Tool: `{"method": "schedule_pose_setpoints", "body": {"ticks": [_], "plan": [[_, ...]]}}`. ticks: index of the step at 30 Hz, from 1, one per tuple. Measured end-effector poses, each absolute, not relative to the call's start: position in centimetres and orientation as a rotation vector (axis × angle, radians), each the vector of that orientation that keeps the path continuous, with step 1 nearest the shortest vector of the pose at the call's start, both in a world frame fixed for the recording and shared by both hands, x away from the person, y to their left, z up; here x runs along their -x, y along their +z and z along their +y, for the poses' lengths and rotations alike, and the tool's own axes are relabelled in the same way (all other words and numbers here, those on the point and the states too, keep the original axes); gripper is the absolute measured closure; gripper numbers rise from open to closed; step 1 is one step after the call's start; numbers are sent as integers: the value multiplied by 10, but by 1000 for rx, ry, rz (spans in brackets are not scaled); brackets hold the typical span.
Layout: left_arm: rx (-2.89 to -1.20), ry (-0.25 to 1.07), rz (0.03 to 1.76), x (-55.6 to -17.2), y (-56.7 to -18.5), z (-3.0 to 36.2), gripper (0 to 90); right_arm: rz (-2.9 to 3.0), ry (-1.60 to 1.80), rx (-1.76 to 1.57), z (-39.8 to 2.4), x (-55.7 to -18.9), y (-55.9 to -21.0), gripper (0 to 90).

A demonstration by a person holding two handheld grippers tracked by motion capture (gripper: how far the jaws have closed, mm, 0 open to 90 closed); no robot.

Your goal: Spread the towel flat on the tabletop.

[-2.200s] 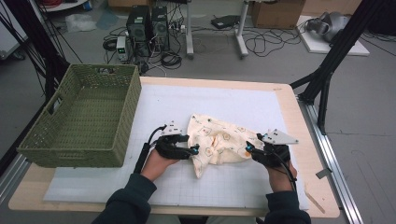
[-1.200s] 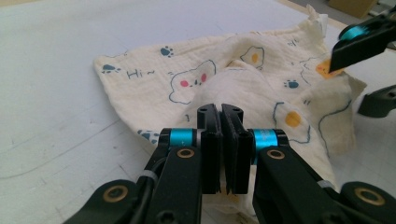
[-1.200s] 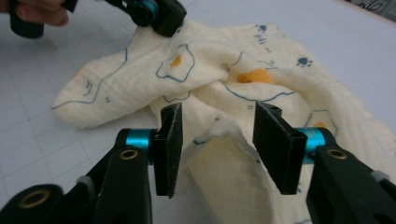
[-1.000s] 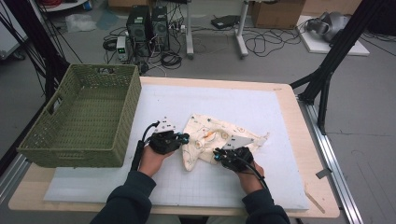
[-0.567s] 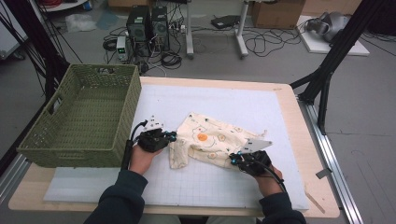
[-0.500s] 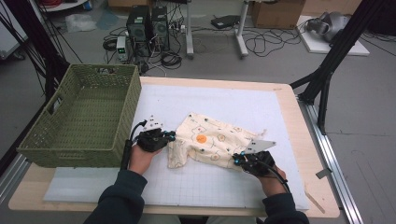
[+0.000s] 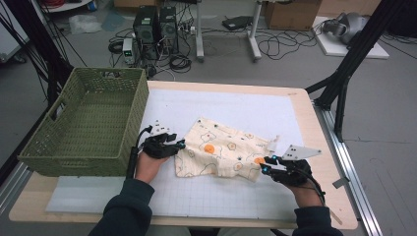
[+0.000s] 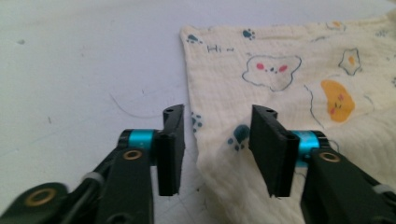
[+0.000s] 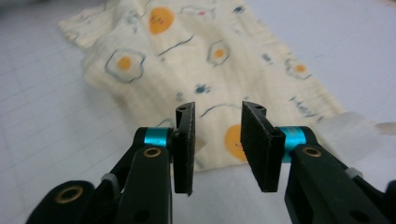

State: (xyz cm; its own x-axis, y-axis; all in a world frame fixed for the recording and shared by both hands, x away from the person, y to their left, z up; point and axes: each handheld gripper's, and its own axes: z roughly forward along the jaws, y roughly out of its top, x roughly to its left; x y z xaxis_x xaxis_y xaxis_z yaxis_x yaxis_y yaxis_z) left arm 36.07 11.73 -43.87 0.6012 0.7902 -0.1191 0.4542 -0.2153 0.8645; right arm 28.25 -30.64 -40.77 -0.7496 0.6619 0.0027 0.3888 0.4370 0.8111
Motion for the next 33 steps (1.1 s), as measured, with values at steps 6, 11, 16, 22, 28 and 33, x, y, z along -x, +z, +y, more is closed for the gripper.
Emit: {"method": "schedule_pose_setpoints", "body": {"ticks": [6,11,16,22,28,33], "plan": [[-1847,449,990,-365,-439,113,437,2232,1174,-961,-307,-295,-404,551],[-1850,447,990,-374,-434,108,424,2232,993,-1049,-298,-316,-417,471],[-1852,432,998,-376,-436,108,421,2282,947,-1139,-288,-336,-436,411],[-1834,431,997,-375,-434,111,417,2341,968,-1126,-289,-348,-443,790],[-1831,423,994,-376,-434,113,419,2159,758,-1099,-286,-351,-433,849],[-1832,408,1018,-383,-441,111,430,2103,830,-1084,-285,-340,-424,619]]}}
